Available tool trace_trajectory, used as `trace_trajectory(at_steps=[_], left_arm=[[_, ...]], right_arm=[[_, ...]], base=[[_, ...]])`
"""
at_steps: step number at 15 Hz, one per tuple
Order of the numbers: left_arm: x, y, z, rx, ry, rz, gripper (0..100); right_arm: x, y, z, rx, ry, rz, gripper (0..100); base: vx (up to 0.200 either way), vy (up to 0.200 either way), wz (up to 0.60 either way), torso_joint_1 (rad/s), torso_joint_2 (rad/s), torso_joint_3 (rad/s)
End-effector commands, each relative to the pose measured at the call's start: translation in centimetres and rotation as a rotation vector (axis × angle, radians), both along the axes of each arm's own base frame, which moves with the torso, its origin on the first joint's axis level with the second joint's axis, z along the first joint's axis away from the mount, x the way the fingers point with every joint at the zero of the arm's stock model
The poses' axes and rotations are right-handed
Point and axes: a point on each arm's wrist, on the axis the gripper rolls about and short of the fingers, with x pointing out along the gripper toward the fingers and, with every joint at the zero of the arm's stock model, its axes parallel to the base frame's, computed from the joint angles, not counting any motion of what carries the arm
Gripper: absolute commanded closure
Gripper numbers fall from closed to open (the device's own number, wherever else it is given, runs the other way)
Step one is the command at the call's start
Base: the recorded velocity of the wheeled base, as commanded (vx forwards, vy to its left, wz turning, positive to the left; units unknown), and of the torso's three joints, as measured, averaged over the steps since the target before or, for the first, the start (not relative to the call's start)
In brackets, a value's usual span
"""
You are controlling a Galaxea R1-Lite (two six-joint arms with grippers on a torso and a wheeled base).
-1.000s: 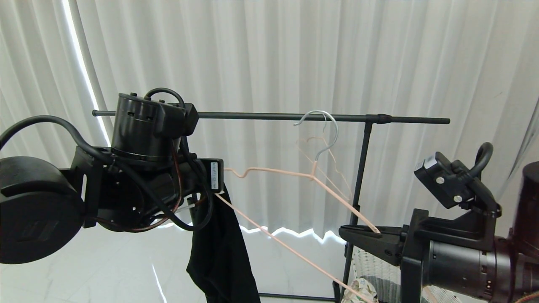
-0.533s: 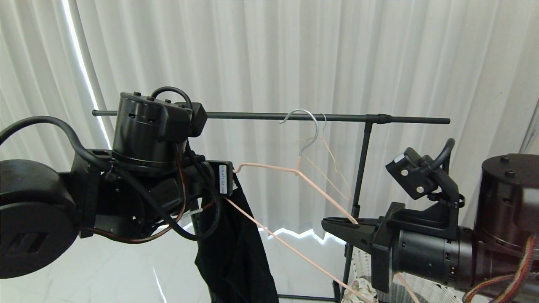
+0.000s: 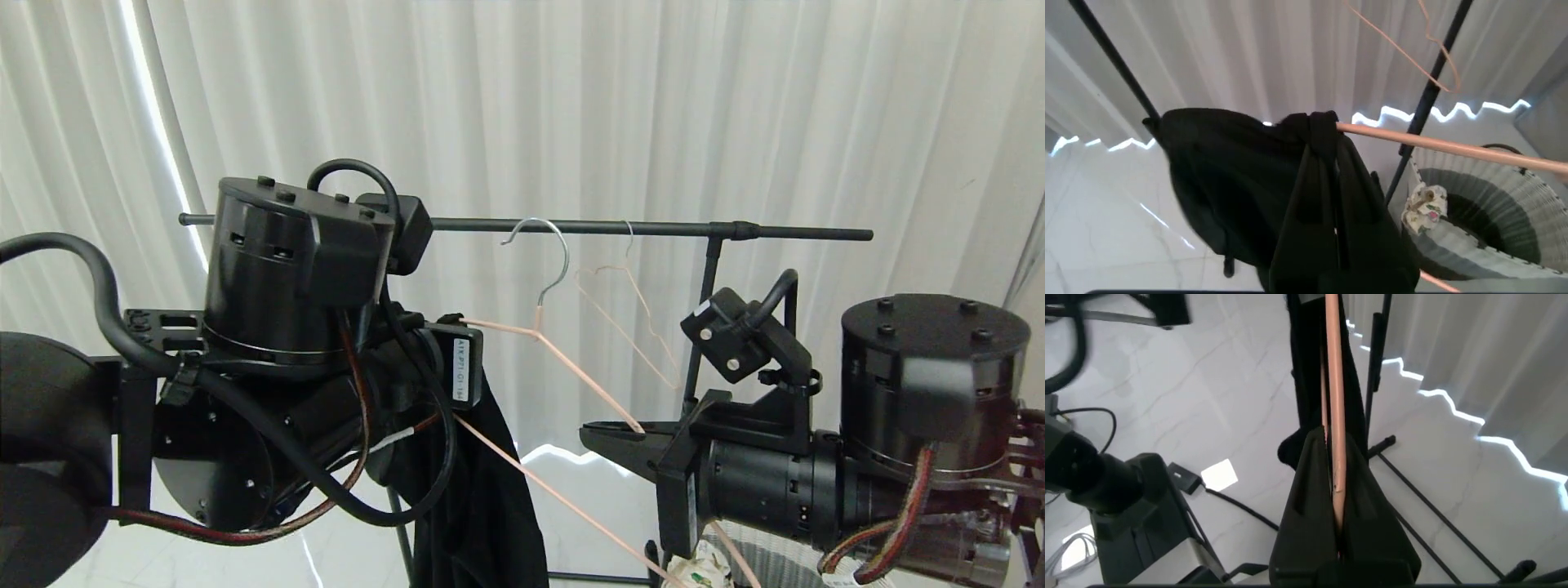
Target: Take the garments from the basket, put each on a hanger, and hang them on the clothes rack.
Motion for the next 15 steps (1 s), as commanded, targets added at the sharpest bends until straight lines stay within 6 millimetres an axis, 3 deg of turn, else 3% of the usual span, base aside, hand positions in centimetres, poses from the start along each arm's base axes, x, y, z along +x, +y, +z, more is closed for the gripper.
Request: trace_trajectory(at_steps=[1, 11, 15], left_arm=[[-0.8, -0.5, 0.1, 0.024, -0.012, -0.046, 100], [-3.5, -2.9, 0.5, 0.067, -0.046, -0.197, 100], [-3.8, -2.6, 0.7, 0.06, -0.053, -0.193, 100]], right_arm=[[0.2, 0.5, -0.6, -0.019, 0.014, 0.004, 100], [0.1, 2.3, -1.5, 0.004, 0.023, -0.008, 100], [0.2, 2.1, -1.6, 0.006, 0.038, -0.082, 100]], base=[[0.0, 0.0, 0.0, 0.0, 0.0, 0.0], [0.0, 0.0, 0.0, 0.0, 0.0, 0.0], [0.0, 0.0, 0.0, 0.0, 0.0, 0.0]])
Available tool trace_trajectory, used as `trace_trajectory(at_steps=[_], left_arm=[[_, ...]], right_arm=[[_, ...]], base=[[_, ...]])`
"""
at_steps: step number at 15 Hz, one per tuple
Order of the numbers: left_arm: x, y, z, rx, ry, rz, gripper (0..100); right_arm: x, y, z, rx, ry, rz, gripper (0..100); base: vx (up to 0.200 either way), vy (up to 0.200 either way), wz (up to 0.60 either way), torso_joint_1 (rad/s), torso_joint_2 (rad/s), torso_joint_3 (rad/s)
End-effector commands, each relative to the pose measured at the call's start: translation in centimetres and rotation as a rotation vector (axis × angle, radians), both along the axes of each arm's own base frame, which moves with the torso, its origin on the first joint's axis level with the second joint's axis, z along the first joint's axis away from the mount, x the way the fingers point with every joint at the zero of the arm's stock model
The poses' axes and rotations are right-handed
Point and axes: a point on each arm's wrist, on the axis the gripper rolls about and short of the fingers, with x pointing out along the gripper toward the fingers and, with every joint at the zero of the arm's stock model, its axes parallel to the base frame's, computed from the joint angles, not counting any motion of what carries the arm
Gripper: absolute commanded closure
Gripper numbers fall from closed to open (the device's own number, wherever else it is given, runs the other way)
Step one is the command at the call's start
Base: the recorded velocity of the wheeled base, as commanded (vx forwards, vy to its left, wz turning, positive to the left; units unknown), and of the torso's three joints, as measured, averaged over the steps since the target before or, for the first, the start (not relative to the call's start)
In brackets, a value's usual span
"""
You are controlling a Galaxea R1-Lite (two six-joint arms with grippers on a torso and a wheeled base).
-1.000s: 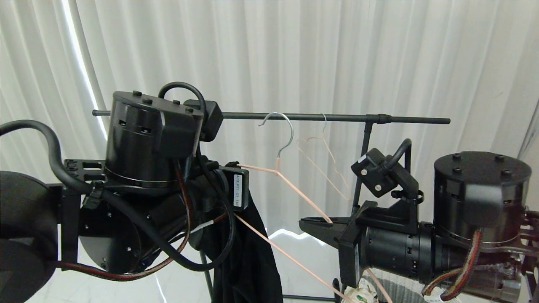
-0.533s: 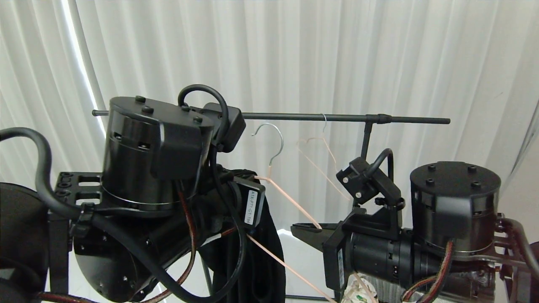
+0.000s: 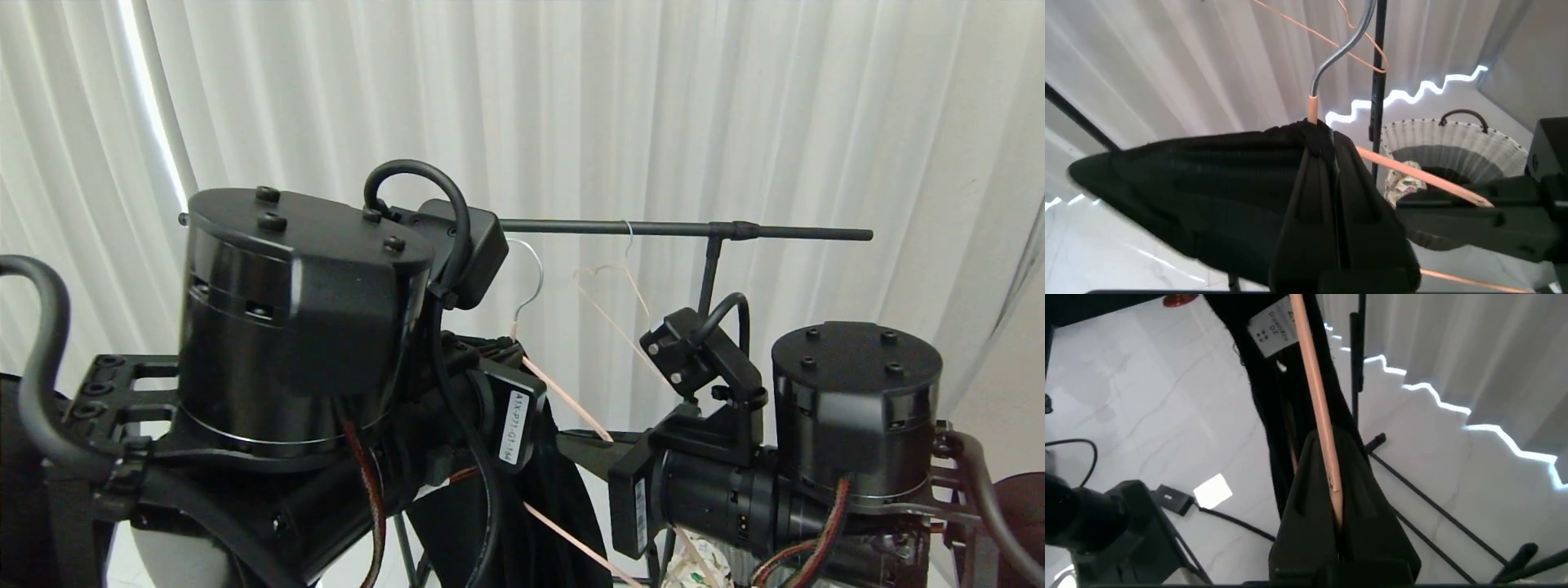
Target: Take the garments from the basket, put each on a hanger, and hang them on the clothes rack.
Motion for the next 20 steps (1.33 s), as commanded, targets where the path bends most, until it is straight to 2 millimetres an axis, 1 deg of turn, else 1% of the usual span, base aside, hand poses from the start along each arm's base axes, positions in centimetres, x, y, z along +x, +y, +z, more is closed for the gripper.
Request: trace_trajectory(at_steps=[1, 4, 6, 7, 10, 14, 16, 18, 20], left_arm=[[-0.1, 0.6, 0.0, 0.0, 0.0, 0.012, 100], [0.0, 1.5, 0.0, -0.004, -0.003, 0.035, 100], [-0.1, 1.6, 0.2, -0.011, -0.005, 0.036, 100], [-0.1, 1.6, 0.2, -0.012, -0.005, 0.037, 0], [0.2, 1.8, 0.3, -0.019, -0.012, 0.05, 0], [0.3, 1.8, 0.6, -0.062, -0.055, 0.069, 0], [-0.2, 2.8, 0.1, -0.047, -0.049, 0.078, 0], [-1.1, 3.9, -0.3, -0.041, -0.044, 0.077, 0], [-2.0, 5.0, -0.3, -0.05, -0.05, 0.072, 0]], right_arm=[[0.1, -0.2, 0.0, 0.0, 0.0, -0.026, 100], [0.3, -0.4, 0.2, 0.005, -0.015, -0.067, 100], [0.4, -0.3, 0.3, 0.028, -0.036, -0.071, 100], [0.5, -0.4, 0.2, 0.026, -0.043, -0.093, 100], [1.0, -0.7, 0.4, 0.043, -0.07, -0.161, 100], [2.1, -1.5, 1.4, 0.066, -0.192, -0.213, 100], [2.5, -1.8, 1.7, 0.063, -0.262, -0.223, 100], [2.6, -2.8, 1.1, 0.025, -0.301, -0.233, 100], [2.1, -3.9, 0.6, 0.01, -0.325, -0.234, 100]], base=[[0.0, 0.0, 0.0, 0.0, 0.0, 0.0], [0.0, 0.0, 0.0, 0.0, 0.0, 0.0], [0.0, 0.0, 0.0, 0.0, 0.0, 0.0], [0.0, 0.0, 0.0, 0.0, 0.0, 0.0], [0.0, 0.0, 0.0, 0.0, 0.0, 0.0], [0.0, 0.0, 0.0, 0.0, 0.0, 0.0], [0.0, 0.0, 0.0, 0.0, 0.0, 0.0], [0.0, 0.0, 0.0, 0.0, 0.0, 0.0], [0.0, 0.0, 0.0, 0.0, 0.0, 0.0]])
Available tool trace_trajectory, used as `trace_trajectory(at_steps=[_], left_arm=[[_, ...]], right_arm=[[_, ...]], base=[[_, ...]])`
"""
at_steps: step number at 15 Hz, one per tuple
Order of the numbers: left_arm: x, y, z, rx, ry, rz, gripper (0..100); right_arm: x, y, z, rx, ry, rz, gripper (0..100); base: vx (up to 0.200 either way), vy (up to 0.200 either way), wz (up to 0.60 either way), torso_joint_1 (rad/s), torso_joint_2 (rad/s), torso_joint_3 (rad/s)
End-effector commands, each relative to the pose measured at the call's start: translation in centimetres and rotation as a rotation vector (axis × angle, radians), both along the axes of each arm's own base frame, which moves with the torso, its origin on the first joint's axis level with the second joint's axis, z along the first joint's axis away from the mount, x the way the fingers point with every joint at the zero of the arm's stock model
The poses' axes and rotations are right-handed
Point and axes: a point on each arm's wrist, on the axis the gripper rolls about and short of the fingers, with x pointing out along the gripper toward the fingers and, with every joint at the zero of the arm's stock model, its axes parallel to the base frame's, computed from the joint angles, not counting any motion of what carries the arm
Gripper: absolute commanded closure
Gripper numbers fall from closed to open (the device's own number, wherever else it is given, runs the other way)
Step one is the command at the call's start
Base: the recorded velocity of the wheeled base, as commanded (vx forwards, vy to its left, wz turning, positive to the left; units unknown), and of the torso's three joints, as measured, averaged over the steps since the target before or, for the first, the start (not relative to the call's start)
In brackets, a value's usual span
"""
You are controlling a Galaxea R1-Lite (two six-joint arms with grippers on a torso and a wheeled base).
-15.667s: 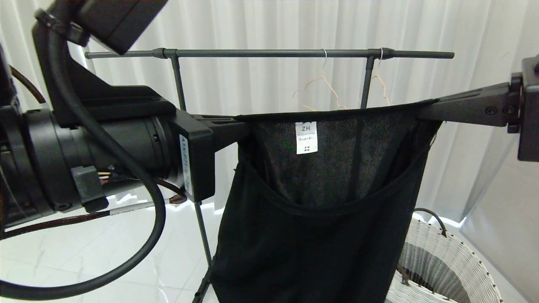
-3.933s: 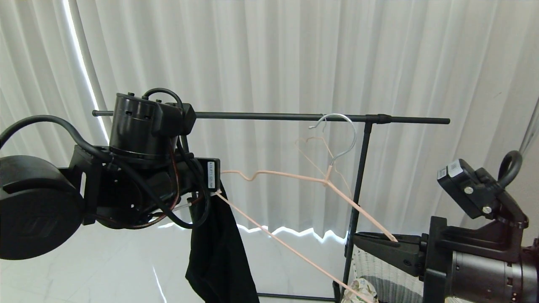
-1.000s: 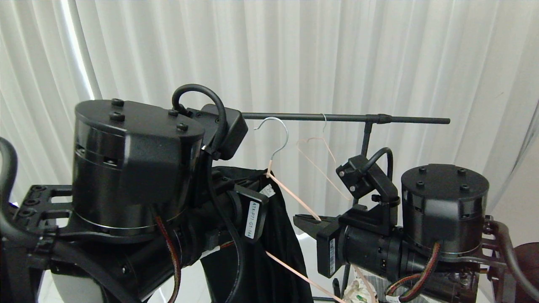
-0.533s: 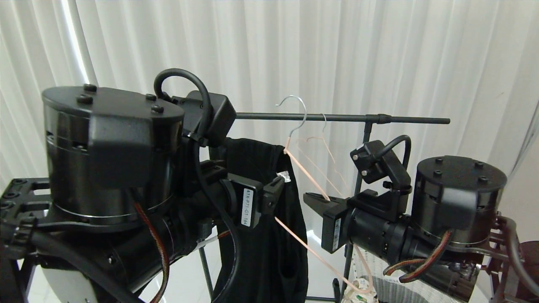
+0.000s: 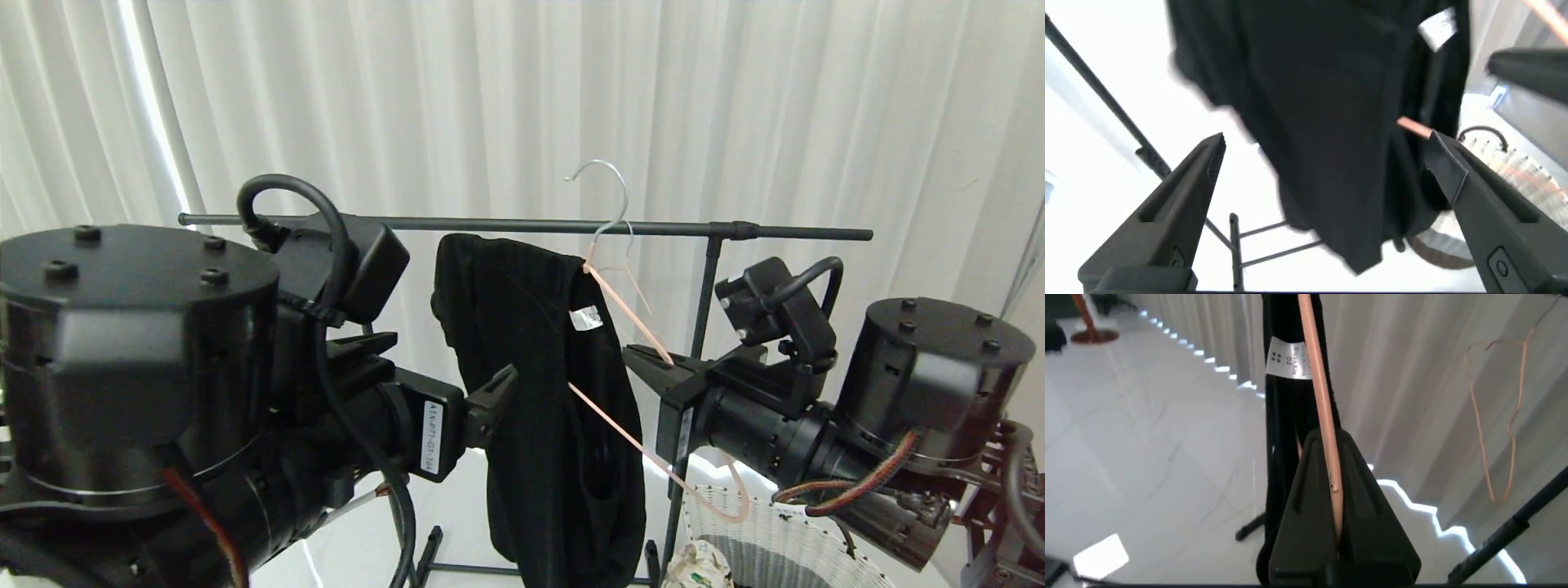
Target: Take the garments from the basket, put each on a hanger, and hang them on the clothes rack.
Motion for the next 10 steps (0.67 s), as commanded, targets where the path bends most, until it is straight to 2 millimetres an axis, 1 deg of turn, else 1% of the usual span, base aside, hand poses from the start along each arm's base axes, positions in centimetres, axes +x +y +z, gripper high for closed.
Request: trace_trajectory(at_steps=[1, 3, 4, 5, 7, 8, 10], left_arm=[[-1.5, 1.9, 0.3, -0.027, -0.018, -0.01, 0], [-2.9, 3.7, -1.4, 0.032, 0.002, -0.062, 0], [-3.8, 4.6, -2.0, 0.063, 0.002, -0.137, 0], [-4.8, 5.6, -2.4, 0.083, -0.006, -0.25, 0], [-5.8, 7.0, -3.4, 0.135, -0.026, -0.4, 0], [-6.3, 7.4, -3.8, 0.153, -0.039, -0.465, 0], [-6.7, 7.5, -4.2, 0.159, -0.045, -0.596, 0]], right_arm=[[-1.2, -2.1, -0.6, -0.025, -0.007, 0.015, 100], [-2.8, -3.8, -1.7, -0.084, -0.008, 0.072, 100], [-3.4, -4.5, -2.1, -0.111, -0.018, 0.096, 100], [-4.0, -5.2, -2.3, -0.124, -0.027, 0.147, 100], [-5.3, -6.5, -2.8, -0.153, -0.053, 0.247, 100], [-5.9, -7.1, -3.5, -0.179, -0.052, 0.287, 100], [-6.9, -7.9, -4.6, -0.223, -0.06, 0.375, 100]], base=[[0.0, 0.0, 0.0, 0.0, 0.0, 0.0], [0.0, 0.0, 0.0, 0.0, 0.0, 0.0], [0.0, 0.0, 0.0, 0.0, 0.0, 0.0], [0.0, 0.0, 0.0, 0.0, 0.0, 0.0], [0.0, 0.0, 0.0, 0.0, 0.0, 0.0], [0.0, 0.0, 0.0, 0.0, 0.0, 0.0], [0.0, 0.0, 0.0, 0.0, 0.0, 0.0]])
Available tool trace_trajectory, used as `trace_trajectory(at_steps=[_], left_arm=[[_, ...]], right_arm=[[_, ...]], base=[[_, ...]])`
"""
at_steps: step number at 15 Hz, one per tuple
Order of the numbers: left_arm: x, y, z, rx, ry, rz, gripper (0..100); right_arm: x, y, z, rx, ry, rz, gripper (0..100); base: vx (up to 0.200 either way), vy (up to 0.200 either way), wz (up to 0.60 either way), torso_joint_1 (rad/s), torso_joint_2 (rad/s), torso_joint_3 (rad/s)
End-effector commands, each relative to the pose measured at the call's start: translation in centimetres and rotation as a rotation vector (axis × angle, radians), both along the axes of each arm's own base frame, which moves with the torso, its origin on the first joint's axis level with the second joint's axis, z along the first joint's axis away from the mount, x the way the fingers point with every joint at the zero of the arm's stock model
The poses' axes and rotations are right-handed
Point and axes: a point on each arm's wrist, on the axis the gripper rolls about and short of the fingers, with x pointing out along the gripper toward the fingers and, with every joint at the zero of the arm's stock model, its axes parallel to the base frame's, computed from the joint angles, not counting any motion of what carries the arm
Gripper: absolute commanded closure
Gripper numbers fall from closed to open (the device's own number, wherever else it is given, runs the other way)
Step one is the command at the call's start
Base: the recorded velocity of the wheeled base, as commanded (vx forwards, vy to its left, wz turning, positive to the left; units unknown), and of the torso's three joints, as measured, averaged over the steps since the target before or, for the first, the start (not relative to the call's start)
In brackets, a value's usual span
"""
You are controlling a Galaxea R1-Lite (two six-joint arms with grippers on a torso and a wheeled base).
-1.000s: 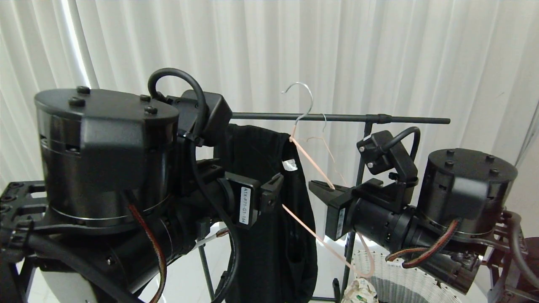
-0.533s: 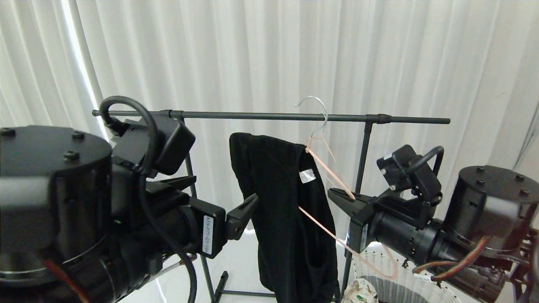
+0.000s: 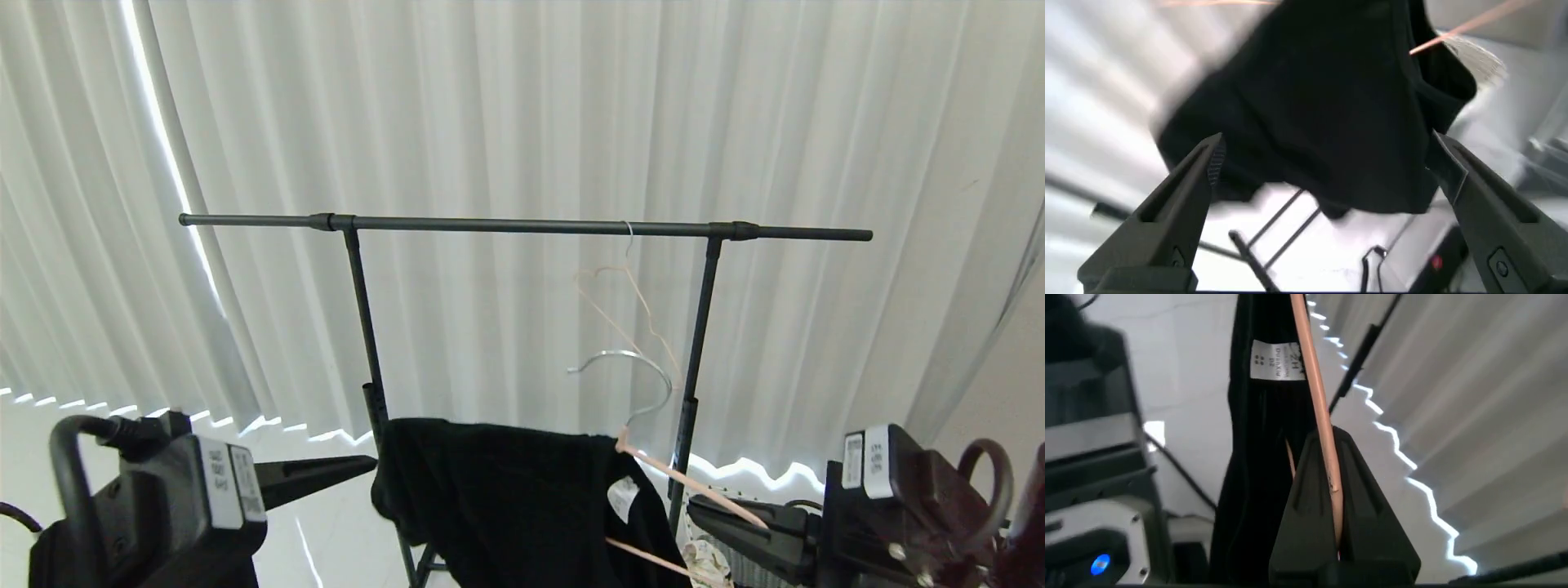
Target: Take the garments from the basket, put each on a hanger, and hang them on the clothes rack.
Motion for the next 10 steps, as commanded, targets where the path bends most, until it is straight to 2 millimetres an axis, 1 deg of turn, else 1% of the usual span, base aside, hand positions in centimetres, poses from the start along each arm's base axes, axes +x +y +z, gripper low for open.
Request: trace_trajectory(at_steps=[1, 3, 5, 7, 9, 10], left_arm=[[-0.8, 0.6, -0.4, 0.001, -0.016, -0.114, 0], [-1.0, 0.4, -1.5, 0.049, -0.016, -0.259, 0], [-0.5, -0.5, -2.2, 0.084, 0.006, -0.35, 0], [0.0, -1.8, -2.7, 0.116, 0.045, -0.394, 0], [1.0, -3.3, -2.7, 0.134, 0.075, -0.402, 0], [1.3, -3.6, -3.0, 0.146, 0.09, -0.402, 0]], right_arm=[[-1.3, -1.1, -0.9, -0.036, -0.014, 0.08, 100], [-1.7, -1.1, -1.5, -0.063, -0.017, 0.172, 100], [-2.4, -0.4, -1.6, -0.071, -0.022, 0.238, 100], [-2.8, 0.1, -1.7, -0.075, -0.021, 0.271, 100], [-3.1, 0.2, -1.7, -0.074, -0.024, 0.286, 100], [-3.1, 0.1, -1.6, -0.069, -0.028, 0.288, 100]], base=[[0.0, 0.0, 0.0, 0.0, 0.0, 0.0], [0.0, 0.0, 0.0, 0.0, 0.0, 0.0], [0.0, 0.0, 0.0, 0.0, 0.0, 0.0], [0.0, 0.0, 0.0, 0.0, 0.0, 0.0], [0.0, 0.0, 0.0, 0.0, 0.0, 0.0], [0.0, 0.0, 0.0, 0.0, 0.0, 0.0]])
